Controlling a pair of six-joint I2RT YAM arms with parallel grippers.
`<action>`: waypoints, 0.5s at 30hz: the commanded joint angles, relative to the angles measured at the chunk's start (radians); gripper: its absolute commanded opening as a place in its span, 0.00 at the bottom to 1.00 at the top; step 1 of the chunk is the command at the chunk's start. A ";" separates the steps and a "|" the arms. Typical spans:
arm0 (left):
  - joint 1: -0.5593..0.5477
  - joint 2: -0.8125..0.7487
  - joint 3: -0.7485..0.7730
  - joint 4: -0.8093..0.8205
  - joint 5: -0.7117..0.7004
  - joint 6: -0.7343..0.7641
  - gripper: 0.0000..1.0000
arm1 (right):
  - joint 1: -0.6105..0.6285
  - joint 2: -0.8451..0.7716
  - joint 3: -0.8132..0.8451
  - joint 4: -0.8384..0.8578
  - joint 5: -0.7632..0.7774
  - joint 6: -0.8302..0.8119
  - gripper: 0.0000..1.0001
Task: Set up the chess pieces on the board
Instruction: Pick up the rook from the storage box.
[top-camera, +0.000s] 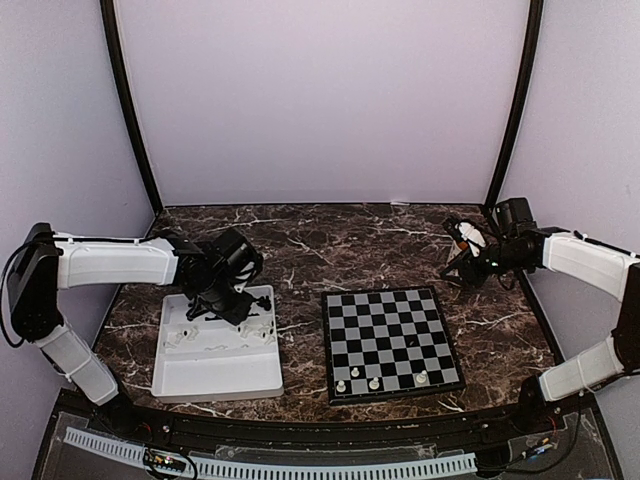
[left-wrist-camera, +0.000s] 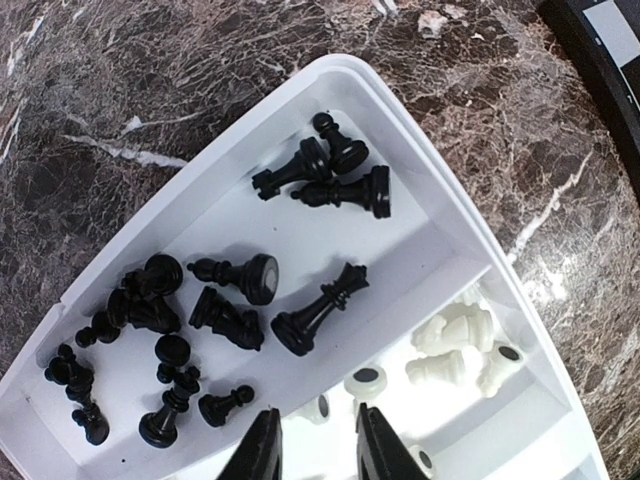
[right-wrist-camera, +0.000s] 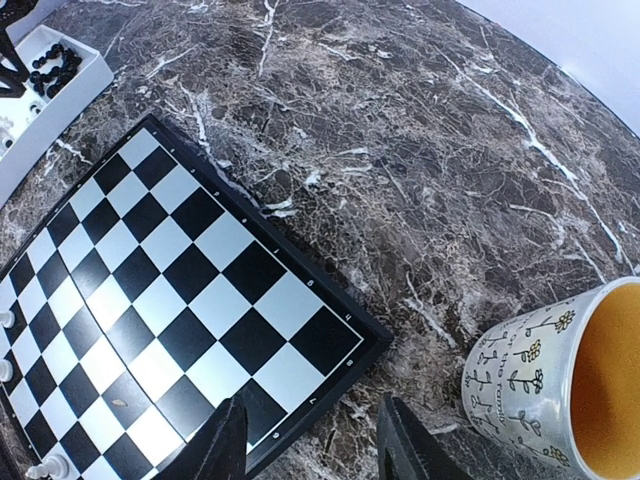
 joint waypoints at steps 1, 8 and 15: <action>0.018 0.002 -0.027 0.045 0.029 -0.021 0.29 | -0.004 -0.029 -0.001 -0.013 -0.047 -0.022 0.45; 0.021 0.007 -0.039 0.041 0.044 -0.022 0.33 | 0.098 -0.028 0.113 -0.120 -0.032 -0.089 0.43; 0.033 -0.082 -0.074 0.075 0.082 -0.018 0.37 | 0.414 0.184 0.441 -0.237 0.060 -0.102 0.42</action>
